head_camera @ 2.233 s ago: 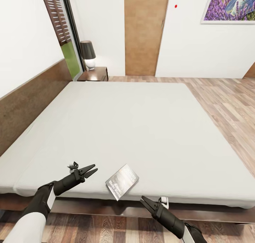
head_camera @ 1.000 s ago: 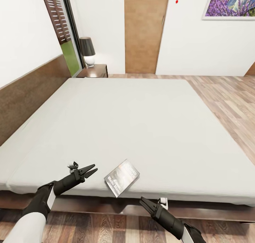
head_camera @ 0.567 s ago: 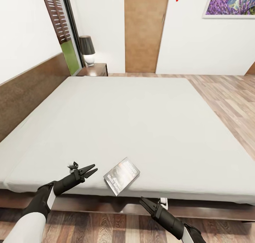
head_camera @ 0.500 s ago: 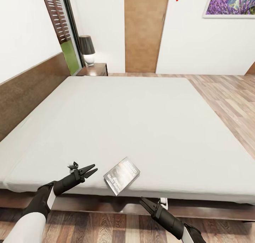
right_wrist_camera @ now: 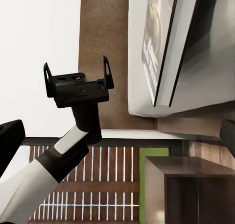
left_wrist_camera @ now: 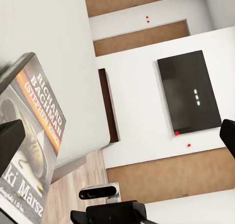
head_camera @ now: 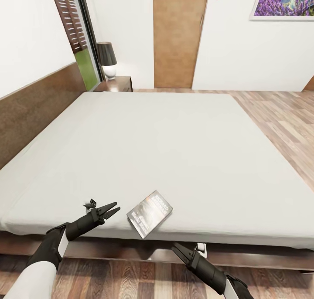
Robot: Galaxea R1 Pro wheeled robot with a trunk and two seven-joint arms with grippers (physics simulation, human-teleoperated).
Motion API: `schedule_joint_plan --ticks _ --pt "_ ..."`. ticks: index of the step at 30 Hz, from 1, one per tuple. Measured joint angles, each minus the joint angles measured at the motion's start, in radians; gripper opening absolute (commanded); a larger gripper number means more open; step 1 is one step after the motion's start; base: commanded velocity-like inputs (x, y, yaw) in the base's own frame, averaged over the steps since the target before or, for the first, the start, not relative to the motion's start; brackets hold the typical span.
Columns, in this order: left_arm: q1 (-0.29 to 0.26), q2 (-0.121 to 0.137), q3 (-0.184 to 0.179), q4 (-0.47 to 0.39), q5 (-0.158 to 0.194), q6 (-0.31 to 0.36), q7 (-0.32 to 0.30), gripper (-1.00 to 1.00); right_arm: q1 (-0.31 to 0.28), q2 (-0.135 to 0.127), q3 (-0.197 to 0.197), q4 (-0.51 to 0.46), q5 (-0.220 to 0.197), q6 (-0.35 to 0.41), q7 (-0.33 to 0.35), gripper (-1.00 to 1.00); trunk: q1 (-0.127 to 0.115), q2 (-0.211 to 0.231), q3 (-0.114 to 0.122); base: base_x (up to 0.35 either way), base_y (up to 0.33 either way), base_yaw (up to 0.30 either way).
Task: In the bedroom, move the book from the bed onto either nightstand, and place the two sandals side by side next to the bed.
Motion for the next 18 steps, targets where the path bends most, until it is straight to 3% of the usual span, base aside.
schedule_joint_plan --ticks 10,12,13,14,18 --pt "0.000 -0.005 -0.004 -0.019 0.000 -0.002 0.000 1.00 0.000 0.000 0.000 0.001 0.002 -0.001 -0.001 1.00 0.000 0.000 0.000 0.000 0.000 0.000" --pt "-0.001 -0.019 -0.007 -0.075 -0.001 0.002 0.000 1.00 0.001 0.000 0.000 0.001 0.002 -0.001 -0.001 1.00 0.000 0.000 0.000 0.000 0.000 0.000" --pt "-0.005 -0.043 -0.011 -0.142 -0.004 0.013 0.000 1.00 0.000 0.000 0.001 0.001 0.002 -0.001 -0.001 1.00 0.000 0.000 0.000 0.000 0.000 0.000" --pt "-0.007 -0.050 -0.014 -0.165 -0.005 0.021 0.000 1.00 0.000 0.000 0.001 0.001 0.002 -0.002 -0.002 1.00 0.000 0.000 0.000 0.000 0.000 0.000" --pt "-0.015 -0.075 -0.064 -0.331 -0.009 0.134 0.008 1.00 0.000 0.004 0.001 0.002 0.002 -0.001 -0.003 1.00 0.000 0.000 0.000 0.000 0.000 0.000"
